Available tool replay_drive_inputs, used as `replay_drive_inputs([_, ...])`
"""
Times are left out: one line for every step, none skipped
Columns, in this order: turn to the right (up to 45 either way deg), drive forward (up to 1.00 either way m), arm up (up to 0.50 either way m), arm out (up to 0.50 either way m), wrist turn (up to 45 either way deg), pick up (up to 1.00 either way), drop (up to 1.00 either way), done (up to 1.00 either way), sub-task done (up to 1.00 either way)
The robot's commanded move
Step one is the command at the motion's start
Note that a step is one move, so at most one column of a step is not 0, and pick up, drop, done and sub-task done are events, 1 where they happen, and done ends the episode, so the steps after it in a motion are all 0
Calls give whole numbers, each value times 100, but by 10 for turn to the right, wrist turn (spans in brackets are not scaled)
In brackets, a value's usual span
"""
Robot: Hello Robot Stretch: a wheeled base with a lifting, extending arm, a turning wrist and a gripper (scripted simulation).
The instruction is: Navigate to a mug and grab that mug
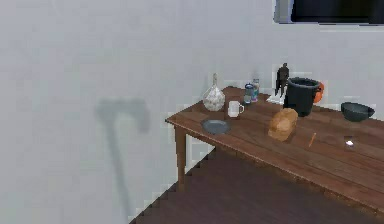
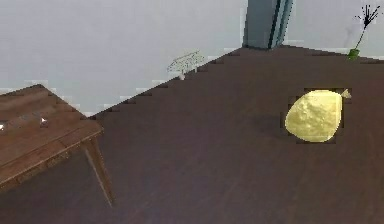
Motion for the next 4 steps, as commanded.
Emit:
replay_drive_inputs([60, 0, 0, 0, 0, 0, 0, 0, 0])
replay_drive_inputs([0, 40, 0, 0, 0, 0, 0, 0, 0])
replay_drive_inputs([-450, 0, 0, 0, 0, 0, 0, 0, 0])
replay_drive_inputs([-330, 0, 0, 0, 0, 0, 0, 0, 0])
